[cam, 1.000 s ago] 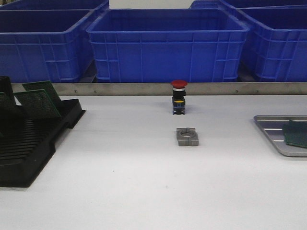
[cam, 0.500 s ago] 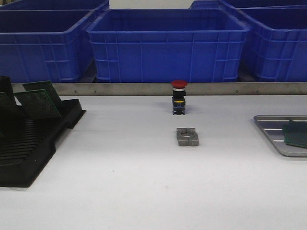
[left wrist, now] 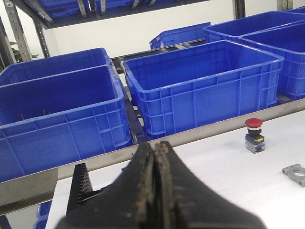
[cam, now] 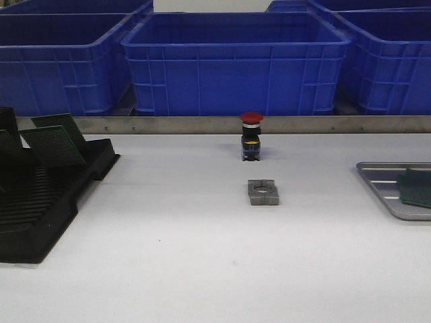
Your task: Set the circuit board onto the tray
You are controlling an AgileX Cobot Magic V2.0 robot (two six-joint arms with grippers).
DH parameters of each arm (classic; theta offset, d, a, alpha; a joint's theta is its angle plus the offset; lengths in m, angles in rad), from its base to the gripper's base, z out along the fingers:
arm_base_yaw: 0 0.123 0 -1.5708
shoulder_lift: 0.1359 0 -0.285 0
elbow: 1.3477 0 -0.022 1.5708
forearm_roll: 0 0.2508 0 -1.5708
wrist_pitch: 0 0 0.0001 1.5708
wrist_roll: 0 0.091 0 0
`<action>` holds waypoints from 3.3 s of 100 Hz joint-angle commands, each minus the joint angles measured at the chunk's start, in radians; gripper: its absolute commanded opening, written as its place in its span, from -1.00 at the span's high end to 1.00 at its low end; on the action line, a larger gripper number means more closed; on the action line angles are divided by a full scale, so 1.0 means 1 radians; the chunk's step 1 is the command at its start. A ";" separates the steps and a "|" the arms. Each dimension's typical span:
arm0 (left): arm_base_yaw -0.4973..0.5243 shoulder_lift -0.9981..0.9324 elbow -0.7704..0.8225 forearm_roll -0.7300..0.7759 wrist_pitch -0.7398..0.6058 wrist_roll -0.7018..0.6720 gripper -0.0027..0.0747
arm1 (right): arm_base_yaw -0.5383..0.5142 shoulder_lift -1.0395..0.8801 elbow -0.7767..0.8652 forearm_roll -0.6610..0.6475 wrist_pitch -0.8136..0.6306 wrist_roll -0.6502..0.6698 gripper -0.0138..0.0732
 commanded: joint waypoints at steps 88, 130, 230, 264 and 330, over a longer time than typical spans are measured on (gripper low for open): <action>0.114 -0.033 0.102 0.876 -0.154 -1.026 0.98 | 0.001 0.009 -0.024 0.014 -0.060 -0.006 0.82; 0.104 -0.200 0.284 0.989 -0.100 -1.169 0.98 | 0.001 0.011 -0.024 0.015 -0.052 -0.006 0.82; 0.104 -0.198 0.284 1.011 -0.100 -1.189 0.98 | 0.001 0.011 -0.024 0.015 -0.049 -0.006 0.82; 0.104 -0.198 0.284 1.011 -0.100 -1.189 0.98 | 0.001 0.011 -0.024 0.010 -0.053 -0.006 0.82; 0.104 -0.198 0.284 1.011 -0.100 -1.189 0.98 | -0.052 0.011 0.092 -0.291 -0.395 0.229 0.82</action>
